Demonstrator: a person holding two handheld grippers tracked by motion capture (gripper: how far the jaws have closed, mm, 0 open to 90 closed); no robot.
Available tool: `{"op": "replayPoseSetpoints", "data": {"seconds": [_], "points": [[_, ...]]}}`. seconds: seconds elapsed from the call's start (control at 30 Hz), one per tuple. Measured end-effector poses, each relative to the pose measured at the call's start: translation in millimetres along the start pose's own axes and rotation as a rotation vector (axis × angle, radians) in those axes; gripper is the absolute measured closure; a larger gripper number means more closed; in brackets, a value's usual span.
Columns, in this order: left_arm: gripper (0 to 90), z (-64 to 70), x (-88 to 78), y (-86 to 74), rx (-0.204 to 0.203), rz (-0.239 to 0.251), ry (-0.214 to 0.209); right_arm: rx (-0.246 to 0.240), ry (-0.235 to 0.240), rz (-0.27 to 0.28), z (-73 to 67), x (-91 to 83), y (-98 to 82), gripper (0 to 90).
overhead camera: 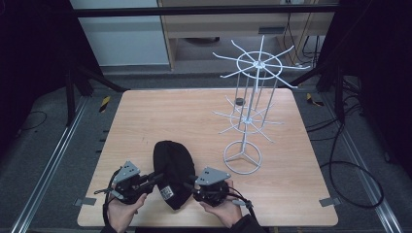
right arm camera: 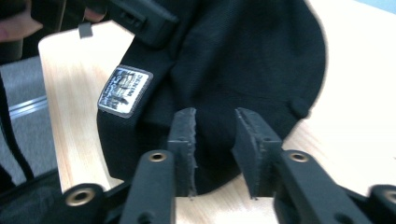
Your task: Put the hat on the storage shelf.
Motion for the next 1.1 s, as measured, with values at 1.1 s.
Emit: {"op": "replayPoseSetpoints", "data": {"seconds": [1.1], "points": [[57.3, -88.8, -12.6, -10.6, -0.139, -0.056, 0.353, 0.067, -0.128, -0.027, 36.8, -39.1, -29.9, 58.3]]}}
Point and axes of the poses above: each handheld gripper's, and its own axes: x roughly forward along the jaws, y roughly out of its top, z roughly to its right, the point moved 2 cm from there along x, roughly forward along the jaws, and after that the axes turned 14 degrees about -x, right-handed, at the moved point
